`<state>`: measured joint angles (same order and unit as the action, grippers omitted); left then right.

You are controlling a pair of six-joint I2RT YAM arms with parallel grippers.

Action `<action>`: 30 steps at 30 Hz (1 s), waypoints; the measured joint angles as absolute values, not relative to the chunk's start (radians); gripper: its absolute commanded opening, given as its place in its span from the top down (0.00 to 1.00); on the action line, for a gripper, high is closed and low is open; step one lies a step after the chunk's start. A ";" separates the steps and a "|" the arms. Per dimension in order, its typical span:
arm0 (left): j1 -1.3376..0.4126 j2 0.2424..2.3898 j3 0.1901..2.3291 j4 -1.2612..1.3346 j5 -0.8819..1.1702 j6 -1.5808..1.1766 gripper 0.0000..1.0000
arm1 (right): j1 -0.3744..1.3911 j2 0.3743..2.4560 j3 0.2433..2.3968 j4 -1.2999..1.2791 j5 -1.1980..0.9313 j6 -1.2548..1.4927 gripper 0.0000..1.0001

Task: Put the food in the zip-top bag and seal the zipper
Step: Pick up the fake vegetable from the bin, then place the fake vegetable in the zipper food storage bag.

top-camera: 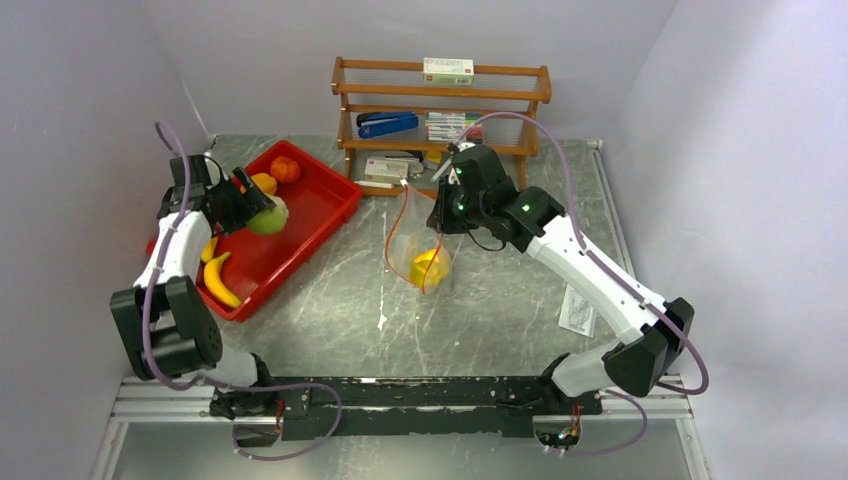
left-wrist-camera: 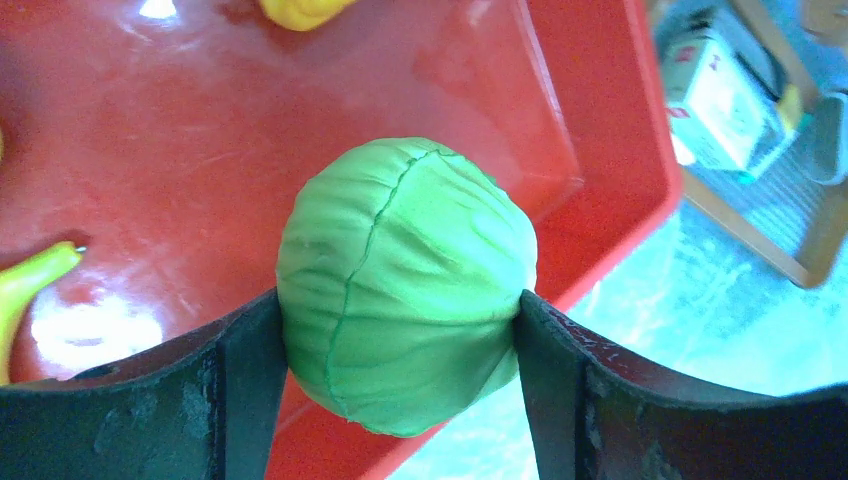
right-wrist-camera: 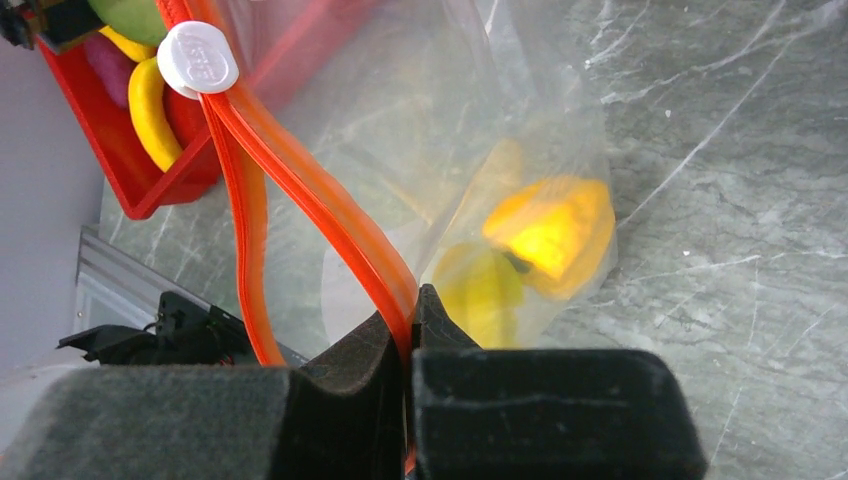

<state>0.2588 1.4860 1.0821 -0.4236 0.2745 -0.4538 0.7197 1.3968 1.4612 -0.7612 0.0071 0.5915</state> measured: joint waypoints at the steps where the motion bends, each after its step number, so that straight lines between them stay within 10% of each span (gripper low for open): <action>1: 0.257 1.466 1.076 -0.424 0.290 -0.453 0.32 | 0.720 1.399 1.461 -0.759 0.006 0.593 1.00; 30: -0.182 1.034 0.955 -0.161 0.772 -0.699 0.32 | 0.726 1.501 1.457 -0.741 0.002 0.614 1.00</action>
<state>-0.1822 1.0344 0.9554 -0.1608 0.7715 -0.6994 0.7261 1.5009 1.4567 -0.7414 0.0025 0.6136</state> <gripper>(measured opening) 0.727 0.005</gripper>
